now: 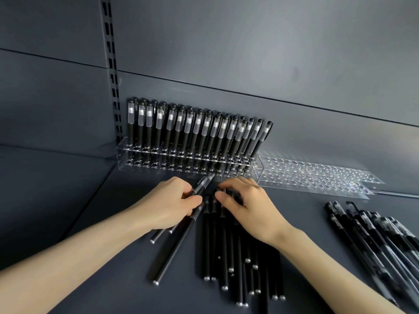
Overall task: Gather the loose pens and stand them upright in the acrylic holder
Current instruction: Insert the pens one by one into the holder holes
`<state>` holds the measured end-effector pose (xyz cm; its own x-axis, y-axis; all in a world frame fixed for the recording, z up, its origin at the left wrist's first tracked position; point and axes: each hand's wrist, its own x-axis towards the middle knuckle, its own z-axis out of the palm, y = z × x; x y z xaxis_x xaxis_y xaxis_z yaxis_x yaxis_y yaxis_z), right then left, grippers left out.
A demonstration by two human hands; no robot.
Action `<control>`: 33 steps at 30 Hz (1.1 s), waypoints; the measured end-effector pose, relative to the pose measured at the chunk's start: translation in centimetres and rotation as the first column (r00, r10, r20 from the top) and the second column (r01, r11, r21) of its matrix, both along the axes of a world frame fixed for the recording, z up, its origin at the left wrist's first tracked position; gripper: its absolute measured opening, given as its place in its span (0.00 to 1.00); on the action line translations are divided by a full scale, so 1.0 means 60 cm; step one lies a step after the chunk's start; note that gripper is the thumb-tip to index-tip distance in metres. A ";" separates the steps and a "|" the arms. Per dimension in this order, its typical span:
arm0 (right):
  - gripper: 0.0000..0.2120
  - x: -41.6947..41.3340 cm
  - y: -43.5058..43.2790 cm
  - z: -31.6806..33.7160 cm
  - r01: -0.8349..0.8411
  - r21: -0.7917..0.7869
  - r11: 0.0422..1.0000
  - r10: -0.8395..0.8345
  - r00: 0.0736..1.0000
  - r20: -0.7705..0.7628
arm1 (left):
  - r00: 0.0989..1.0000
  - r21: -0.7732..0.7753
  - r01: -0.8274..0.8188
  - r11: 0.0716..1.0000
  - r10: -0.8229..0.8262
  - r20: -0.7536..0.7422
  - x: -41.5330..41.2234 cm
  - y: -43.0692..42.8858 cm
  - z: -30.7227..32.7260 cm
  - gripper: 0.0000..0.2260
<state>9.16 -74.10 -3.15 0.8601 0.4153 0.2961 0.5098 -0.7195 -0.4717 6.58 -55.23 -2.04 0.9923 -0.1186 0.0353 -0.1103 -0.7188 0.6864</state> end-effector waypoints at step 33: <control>0.16 0.087 -0.036 0.099 0.061 0.671 0.739 -0.355 0.882 0.310 | 0.996 -0.568 -0.018 0.823 0.065 0.062 0.000 -0.025 0.005 0.12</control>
<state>14.38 -76.23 2.81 0.6459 -0.1679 0.7447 0.6259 -0.4421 -0.6425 6.59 -56.70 -1.77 0.9873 -0.0132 0.1581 -0.1573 -0.2113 0.9647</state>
